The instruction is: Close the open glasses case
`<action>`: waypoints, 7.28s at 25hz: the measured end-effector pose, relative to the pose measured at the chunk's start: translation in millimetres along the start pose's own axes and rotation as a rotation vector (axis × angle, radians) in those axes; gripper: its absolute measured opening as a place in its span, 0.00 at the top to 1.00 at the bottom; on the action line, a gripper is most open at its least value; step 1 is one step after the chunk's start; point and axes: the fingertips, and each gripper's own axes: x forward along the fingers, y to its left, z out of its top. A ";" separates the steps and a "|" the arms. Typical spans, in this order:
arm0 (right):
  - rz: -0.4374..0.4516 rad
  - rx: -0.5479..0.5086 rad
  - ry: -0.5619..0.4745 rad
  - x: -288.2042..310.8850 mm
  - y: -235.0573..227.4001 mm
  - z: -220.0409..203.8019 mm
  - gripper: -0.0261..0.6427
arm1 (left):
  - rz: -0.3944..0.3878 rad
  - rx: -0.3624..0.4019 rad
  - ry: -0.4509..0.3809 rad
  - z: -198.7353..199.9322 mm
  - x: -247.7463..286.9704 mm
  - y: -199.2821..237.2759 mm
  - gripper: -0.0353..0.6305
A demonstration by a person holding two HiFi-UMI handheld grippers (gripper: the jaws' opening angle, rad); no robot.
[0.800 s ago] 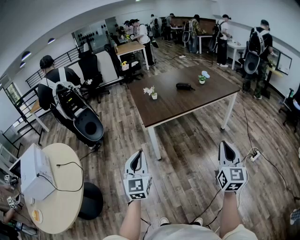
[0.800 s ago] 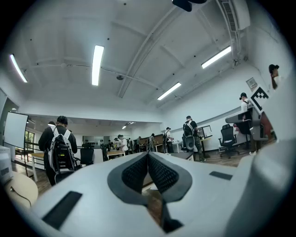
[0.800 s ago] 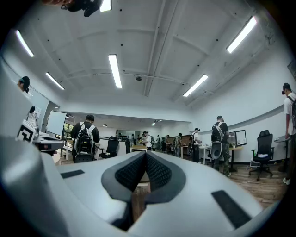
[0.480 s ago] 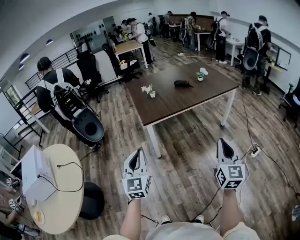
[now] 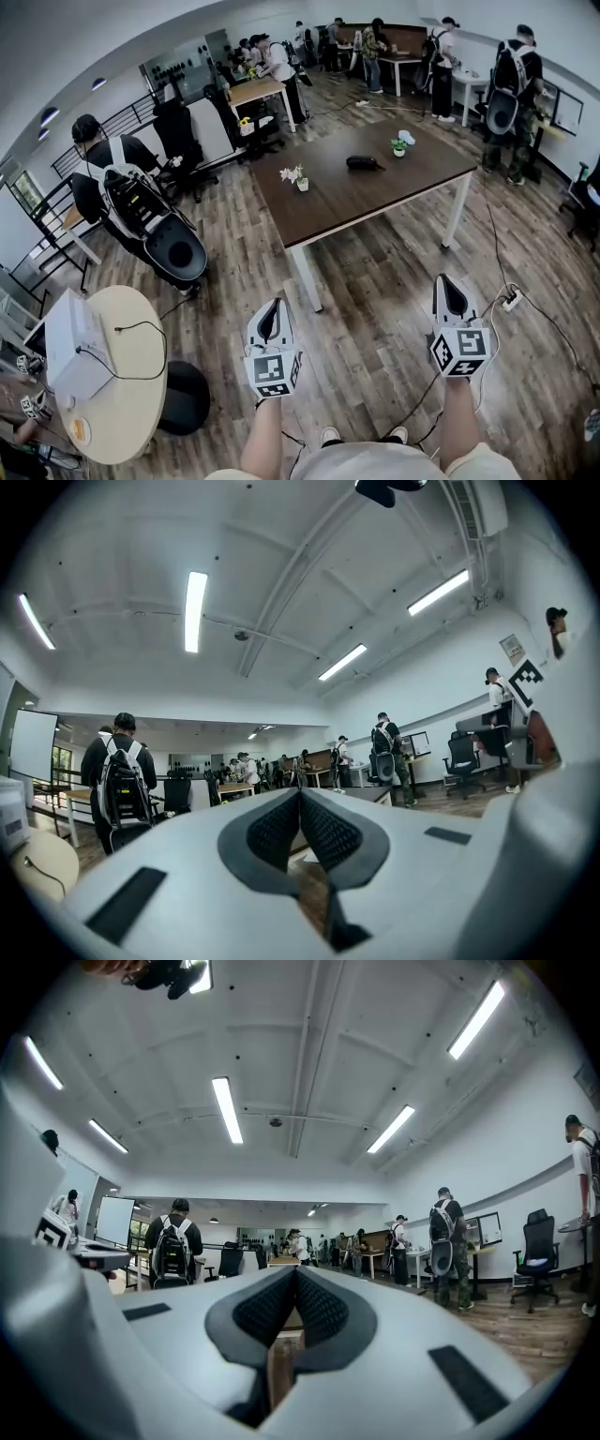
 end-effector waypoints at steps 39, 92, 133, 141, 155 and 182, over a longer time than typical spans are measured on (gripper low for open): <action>-0.097 0.089 0.013 -86.3 -244.9 -34.4 0.63 | -0.130 -0.040 0.039 10.8 60.9 -242.9 0.53; 0.155 -0.026 0.071 411.5 -119.5 -64.3 0.62 | 0.083 -0.097 0.045 -69.6 388.6 40.3 0.53; 0.263 0.041 0.079 660.4 -357.3 -87.1 0.63 | 0.171 -0.058 0.071 -48.2 682.5 -88.1 0.53; 0.323 -0.006 0.099 731.1 -305.9 -98.7 0.63 | 0.196 -0.072 0.066 -74.4 720.7 -34.0 0.53; 0.391 -0.056 0.092 861.7 -206.2 -89.6 0.62 | 0.310 -0.110 0.062 -93.3 765.7 104.7 0.53; 0.484 -0.085 0.101 987.7 -261.4 -106.6 0.61 | 0.403 -0.098 0.090 -107.3 875.7 102.8 0.53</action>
